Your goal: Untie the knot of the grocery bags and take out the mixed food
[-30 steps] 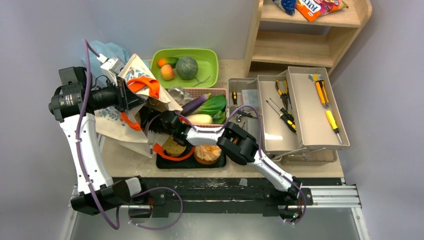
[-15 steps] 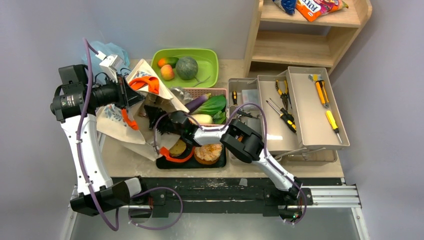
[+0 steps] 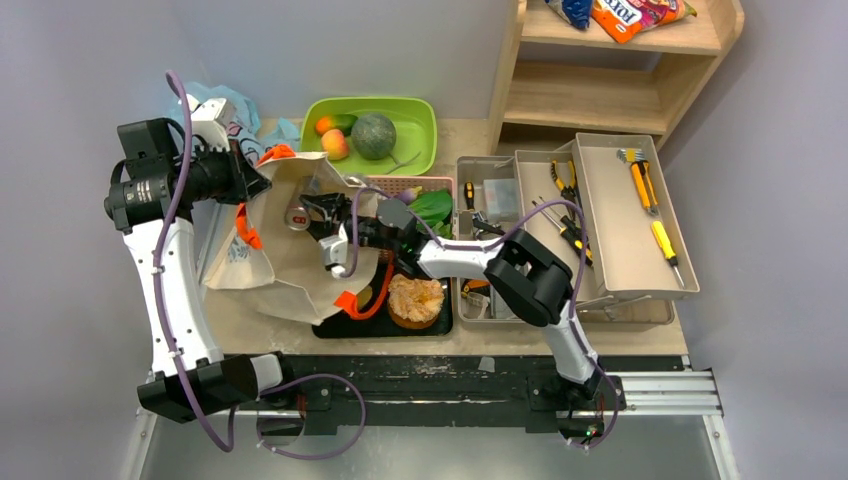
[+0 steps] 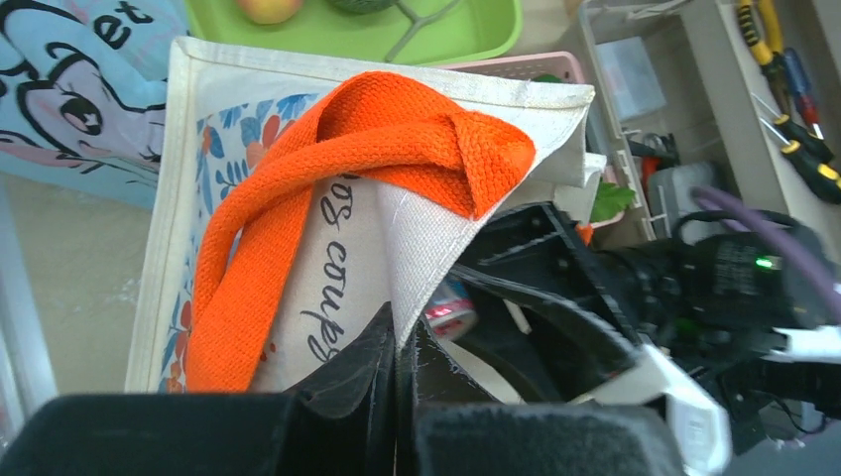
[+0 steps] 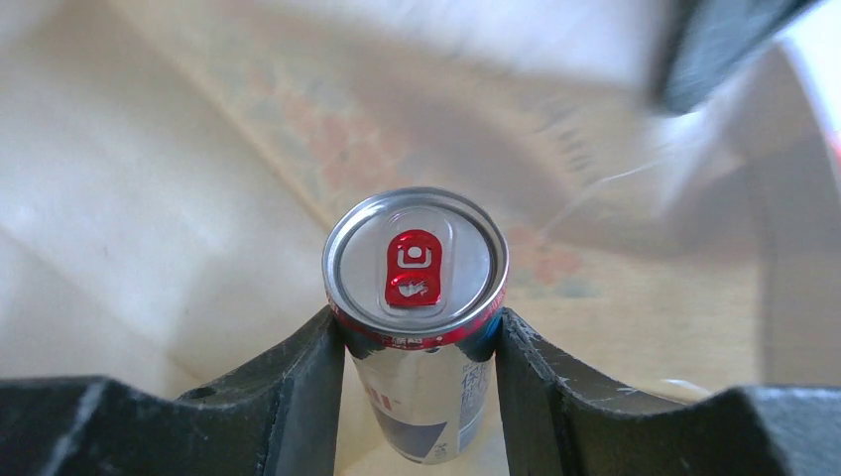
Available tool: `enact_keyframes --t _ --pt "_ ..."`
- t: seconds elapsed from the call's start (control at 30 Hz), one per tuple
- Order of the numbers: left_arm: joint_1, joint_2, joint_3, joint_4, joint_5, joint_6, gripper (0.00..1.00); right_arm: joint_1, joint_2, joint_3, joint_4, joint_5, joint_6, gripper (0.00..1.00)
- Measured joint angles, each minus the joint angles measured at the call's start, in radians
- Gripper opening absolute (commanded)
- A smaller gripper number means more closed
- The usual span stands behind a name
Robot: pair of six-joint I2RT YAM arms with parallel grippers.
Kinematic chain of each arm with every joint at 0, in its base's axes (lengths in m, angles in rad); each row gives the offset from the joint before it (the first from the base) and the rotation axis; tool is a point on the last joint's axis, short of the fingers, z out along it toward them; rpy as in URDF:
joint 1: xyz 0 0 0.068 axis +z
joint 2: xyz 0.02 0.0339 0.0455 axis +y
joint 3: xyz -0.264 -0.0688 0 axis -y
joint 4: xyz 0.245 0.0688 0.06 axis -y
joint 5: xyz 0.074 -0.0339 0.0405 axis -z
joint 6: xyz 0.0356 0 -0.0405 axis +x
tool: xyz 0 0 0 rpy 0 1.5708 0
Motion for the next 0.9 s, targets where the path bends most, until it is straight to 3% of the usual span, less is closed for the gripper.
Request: enact_keyframes --t 0.4,0.77,0.8,0.9 --pt "0.011 0.002 -0.001 0.013 -0.23 -0.001 0.0 0.011 -0.102 0.067 -0.04 -0.076 0.618 0.0" --pt "0.17 0.105 0.037 -0.005 -0.367 0.031 0.0 0.011 -0.117 0.165 -0.173 -0.073 0.974 0.0" --pt "0.184 0.115 0.039 -0.006 -0.372 0.037 0.04 0.011 -0.117 0.181 -0.178 -0.072 0.993 0.0" --pt "0.206 0.14 0.039 -0.012 -0.392 0.069 0.53 0.011 -0.117 0.217 -0.185 -0.07 1.044 0.0"
